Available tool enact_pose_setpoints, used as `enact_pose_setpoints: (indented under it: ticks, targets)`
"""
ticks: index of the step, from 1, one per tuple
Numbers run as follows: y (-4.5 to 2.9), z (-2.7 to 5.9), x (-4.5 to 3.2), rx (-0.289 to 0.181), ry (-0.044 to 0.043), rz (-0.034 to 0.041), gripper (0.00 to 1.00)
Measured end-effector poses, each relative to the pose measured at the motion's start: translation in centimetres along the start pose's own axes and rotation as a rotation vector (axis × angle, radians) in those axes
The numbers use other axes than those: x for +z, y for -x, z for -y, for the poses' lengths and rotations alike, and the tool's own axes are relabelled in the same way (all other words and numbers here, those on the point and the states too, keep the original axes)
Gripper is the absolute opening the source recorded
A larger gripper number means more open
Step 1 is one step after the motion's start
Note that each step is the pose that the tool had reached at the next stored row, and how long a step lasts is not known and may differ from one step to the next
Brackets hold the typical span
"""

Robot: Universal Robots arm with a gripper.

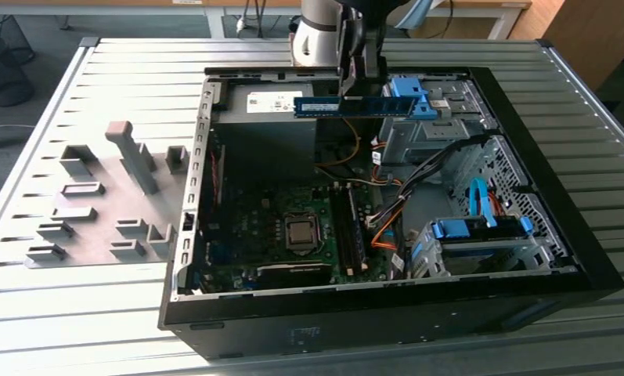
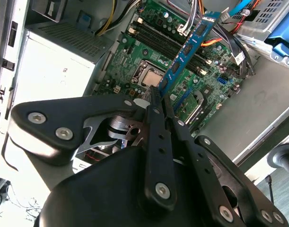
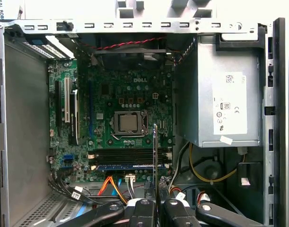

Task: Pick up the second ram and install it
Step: 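Insert the second ram into the second slot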

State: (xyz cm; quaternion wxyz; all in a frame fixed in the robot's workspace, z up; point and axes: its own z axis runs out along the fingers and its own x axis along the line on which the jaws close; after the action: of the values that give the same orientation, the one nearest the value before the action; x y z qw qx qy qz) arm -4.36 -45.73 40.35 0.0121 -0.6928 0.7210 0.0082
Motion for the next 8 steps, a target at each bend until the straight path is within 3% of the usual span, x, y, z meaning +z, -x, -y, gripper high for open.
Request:
enact_pose_setpoints:
  ticks: [8]
  targets:
    - [0.00, 0.00, 0.11, 0.119, -0.0035, -0.0049, 0.14]
